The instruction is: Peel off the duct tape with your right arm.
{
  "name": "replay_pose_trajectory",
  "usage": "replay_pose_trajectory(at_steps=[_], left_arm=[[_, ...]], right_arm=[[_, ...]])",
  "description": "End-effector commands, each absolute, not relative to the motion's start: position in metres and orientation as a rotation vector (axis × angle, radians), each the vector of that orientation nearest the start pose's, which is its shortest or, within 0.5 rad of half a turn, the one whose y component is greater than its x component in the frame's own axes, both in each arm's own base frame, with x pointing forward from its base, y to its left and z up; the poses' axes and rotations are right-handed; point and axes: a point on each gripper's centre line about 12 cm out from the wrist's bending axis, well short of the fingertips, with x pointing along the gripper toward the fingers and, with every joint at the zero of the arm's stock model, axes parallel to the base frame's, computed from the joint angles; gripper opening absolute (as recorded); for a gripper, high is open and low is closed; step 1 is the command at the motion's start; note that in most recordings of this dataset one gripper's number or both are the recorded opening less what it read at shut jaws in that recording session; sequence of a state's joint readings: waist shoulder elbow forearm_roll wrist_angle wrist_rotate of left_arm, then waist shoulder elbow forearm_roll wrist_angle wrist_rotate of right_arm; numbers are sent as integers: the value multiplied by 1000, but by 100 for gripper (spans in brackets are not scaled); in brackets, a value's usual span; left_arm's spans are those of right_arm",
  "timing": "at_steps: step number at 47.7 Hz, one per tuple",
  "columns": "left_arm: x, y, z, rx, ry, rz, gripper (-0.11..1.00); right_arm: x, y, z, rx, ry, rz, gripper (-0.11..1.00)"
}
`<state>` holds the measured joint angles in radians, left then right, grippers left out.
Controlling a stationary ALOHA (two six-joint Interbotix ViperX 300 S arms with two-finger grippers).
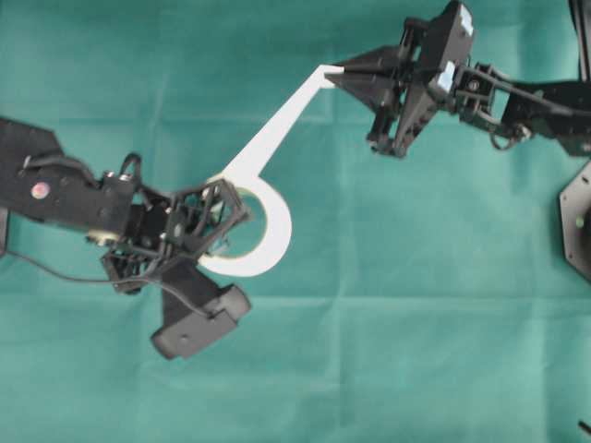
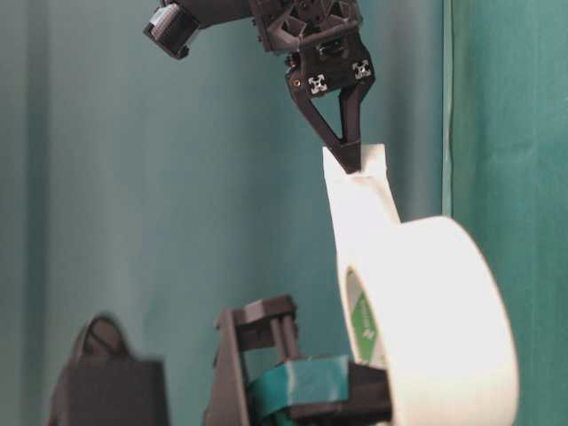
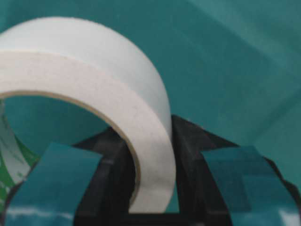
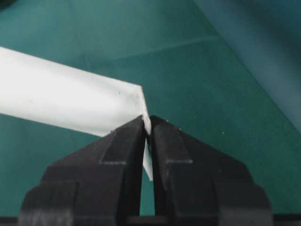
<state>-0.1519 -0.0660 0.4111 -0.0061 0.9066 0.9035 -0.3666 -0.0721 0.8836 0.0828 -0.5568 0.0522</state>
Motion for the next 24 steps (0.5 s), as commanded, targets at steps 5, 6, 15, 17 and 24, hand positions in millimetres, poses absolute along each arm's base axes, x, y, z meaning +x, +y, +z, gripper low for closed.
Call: replay_pose_trajectory(at_steps=[5, 6, 15, 17, 24], left_arm=[[340, -74, 238, 968, 990, -757, 20], [339, -74, 238, 978, 982, -762, 20], [333, -84, 244, 1077, 890, -811, 20], [331, -85, 244, 1091, 878, -818, 20], [328, -86, 245, 1108, 857, -824, 20]], right_arm=[[325, -167, 194, 182, 177, -524, -8], [325, -169, 193, 183, 178, -530, -8], [321, -186, 188, 192, 181, -576, -9], [320, -189, 187, 193, 185, -584, -9], [319, -198, 183, 199, 192, -606, -9]])
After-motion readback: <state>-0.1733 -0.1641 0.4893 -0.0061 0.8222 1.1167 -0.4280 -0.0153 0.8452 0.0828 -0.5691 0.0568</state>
